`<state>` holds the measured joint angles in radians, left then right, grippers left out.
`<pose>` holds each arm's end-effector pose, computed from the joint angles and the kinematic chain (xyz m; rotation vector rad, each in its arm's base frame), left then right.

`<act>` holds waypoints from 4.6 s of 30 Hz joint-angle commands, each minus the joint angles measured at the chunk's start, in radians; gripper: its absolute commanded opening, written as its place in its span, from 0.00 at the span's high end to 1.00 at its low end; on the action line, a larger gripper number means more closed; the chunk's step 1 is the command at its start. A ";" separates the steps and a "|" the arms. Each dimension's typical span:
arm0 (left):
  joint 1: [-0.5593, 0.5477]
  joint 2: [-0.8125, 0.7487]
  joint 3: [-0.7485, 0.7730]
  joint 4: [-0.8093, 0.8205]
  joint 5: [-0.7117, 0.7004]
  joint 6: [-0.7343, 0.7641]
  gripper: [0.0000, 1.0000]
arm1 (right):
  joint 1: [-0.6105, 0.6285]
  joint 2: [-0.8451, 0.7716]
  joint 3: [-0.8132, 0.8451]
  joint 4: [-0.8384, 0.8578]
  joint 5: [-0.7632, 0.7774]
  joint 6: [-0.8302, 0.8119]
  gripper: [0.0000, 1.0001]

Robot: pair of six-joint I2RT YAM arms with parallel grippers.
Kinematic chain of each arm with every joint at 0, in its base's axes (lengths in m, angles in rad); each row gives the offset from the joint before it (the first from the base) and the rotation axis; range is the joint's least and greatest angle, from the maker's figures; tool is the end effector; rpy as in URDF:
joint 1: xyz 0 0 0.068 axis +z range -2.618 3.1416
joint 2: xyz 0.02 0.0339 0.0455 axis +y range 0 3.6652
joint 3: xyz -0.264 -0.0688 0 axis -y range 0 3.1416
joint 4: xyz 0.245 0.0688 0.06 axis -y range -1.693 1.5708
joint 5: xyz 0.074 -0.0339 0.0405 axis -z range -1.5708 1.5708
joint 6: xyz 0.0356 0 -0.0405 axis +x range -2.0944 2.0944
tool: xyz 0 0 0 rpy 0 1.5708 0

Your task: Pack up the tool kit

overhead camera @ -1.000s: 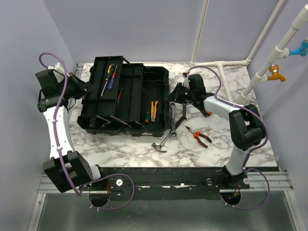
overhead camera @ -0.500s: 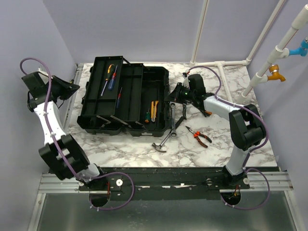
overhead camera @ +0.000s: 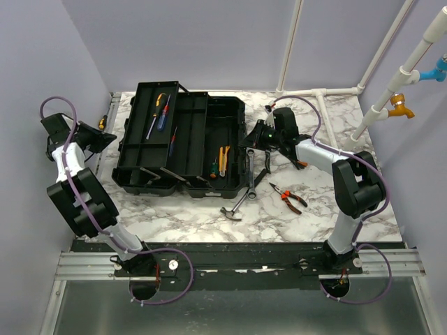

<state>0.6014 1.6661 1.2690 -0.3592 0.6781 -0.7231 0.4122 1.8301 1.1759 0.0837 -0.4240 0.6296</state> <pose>0.3163 0.1899 0.2671 -1.1079 1.9746 -0.8467 0.3682 0.1770 0.2097 -0.0191 2.2761 1.0368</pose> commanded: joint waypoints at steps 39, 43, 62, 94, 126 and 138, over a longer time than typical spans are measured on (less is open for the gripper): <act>-0.409 -0.268 -0.084 0.147 0.169 -0.165 1.00 | 0.033 0.097 0.010 -0.009 -0.139 0.000 0.99; -0.490 -0.305 -0.065 0.140 0.127 -0.174 1.00 | 0.033 0.093 0.005 -0.002 -0.142 0.002 0.99; -0.849 -0.168 -0.050 0.271 0.061 -0.220 1.00 | 0.032 0.056 -0.045 0.117 -0.191 0.027 0.99; -0.883 -0.629 -0.046 -0.097 -0.314 0.067 0.74 | 0.028 -0.353 -0.181 -0.063 0.671 0.026 0.39; -0.732 -0.690 -0.356 0.062 -0.457 0.065 0.02 | 0.249 -0.143 -0.119 -0.002 0.135 0.049 0.26; -0.677 -0.698 -0.308 -0.043 -0.467 0.157 0.02 | 0.367 -0.185 -0.100 -0.008 0.337 0.069 0.27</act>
<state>-0.0830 0.9817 0.9207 -0.3481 0.2161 -0.6228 0.7612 1.6341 1.0729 0.2920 -0.1089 0.7532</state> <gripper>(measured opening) 0.981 0.724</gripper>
